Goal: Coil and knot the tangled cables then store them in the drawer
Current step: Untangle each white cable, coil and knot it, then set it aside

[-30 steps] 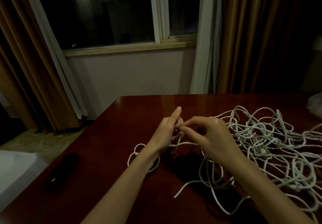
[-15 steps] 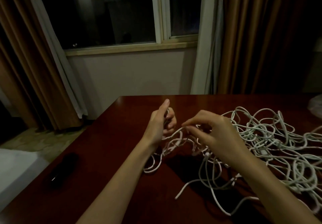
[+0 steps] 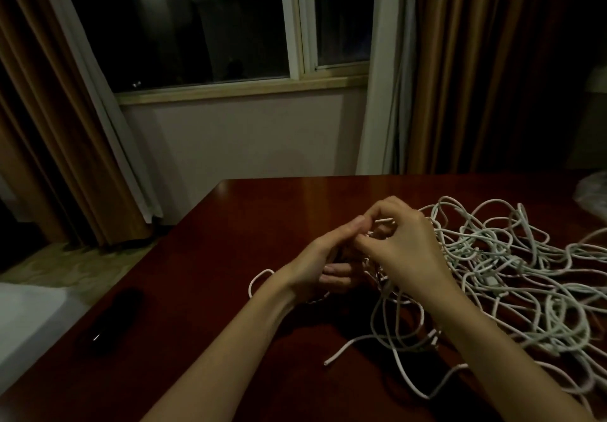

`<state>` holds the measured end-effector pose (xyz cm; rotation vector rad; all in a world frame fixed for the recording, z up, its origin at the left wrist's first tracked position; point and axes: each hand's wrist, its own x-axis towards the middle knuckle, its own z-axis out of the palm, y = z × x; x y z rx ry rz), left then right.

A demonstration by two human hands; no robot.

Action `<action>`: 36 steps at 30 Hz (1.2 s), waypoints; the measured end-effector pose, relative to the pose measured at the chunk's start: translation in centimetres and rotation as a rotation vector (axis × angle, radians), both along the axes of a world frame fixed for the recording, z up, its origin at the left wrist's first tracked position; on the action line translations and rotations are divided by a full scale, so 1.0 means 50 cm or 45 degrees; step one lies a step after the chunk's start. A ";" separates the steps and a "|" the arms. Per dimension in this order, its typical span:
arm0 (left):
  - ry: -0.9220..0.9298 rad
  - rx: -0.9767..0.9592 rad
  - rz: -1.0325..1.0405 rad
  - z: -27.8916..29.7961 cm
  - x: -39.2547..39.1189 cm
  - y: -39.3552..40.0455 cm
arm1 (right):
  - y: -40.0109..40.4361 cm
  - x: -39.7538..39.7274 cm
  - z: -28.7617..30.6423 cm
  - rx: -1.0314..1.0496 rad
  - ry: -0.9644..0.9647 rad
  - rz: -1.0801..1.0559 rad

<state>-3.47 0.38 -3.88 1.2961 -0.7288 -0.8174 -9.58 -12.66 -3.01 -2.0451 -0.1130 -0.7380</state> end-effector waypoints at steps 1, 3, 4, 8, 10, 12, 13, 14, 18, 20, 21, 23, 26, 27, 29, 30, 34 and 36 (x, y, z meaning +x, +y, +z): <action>0.038 0.017 -0.027 0.001 0.000 0.002 | -0.004 0.004 0.000 0.099 0.078 0.035; 0.077 0.058 -0.089 -0.004 0.005 0.005 | -0.011 0.008 0.000 0.270 0.201 0.108; 0.081 0.058 -0.132 -0.006 0.008 0.007 | -0.013 0.007 0.000 0.354 0.258 0.158; 0.086 0.019 -0.279 -0.013 0.019 0.012 | -0.020 0.002 0.003 0.723 0.364 0.333; 0.105 0.004 -0.210 -0.016 0.021 0.004 | -0.025 0.002 0.001 0.765 0.354 0.317; 0.055 -0.052 0.005 -0.017 0.021 -0.003 | -0.024 0.004 -0.003 0.735 0.358 0.303; 0.023 -0.088 0.139 -0.019 0.020 -0.006 | -0.022 0.005 -0.005 0.707 0.351 0.280; -0.023 -0.109 0.280 -0.021 0.022 -0.007 | -0.019 0.005 -0.006 0.658 0.329 0.236; -0.274 0.022 0.683 -0.031 0.032 -0.012 | -0.011 0.006 -0.015 0.283 0.119 0.005; -0.252 0.051 0.705 -0.032 0.034 -0.016 | -0.008 0.006 -0.022 0.020 0.001 -0.122; -0.214 0.048 0.692 -0.031 0.034 -0.015 | -0.007 0.008 -0.026 -0.097 -0.045 -0.163; -0.092 0.003 0.609 -0.030 0.030 -0.015 | -0.002 0.014 -0.038 -0.306 -0.106 -0.171; 0.163 -0.131 0.515 -0.028 0.023 -0.016 | 0.009 0.022 -0.053 -0.419 -0.143 -0.111; 0.269 -0.172 0.542 -0.026 0.020 -0.018 | 0.012 0.024 -0.057 -0.430 -0.154 -0.090; 0.518 -0.321 0.616 -0.028 0.022 -0.019 | 0.017 0.028 -0.064 -0.461 -0.145 -0.030; 0.626 -0.426 0.631 -0.029 0.025 -0.019 | 0.018 0.029 -0.067 -0.469 -0.124 0.001; 0.877 -0.711 0.677 -0.037 0.042 -0.012 | 0.010 0.026 -0.065 -0.423 -0.087 0.009; 0.925 -0.792 0.683 -0.040 0.048 -0.008 | 0.001 0.023 -0.061 -0.372 -0.100 0.003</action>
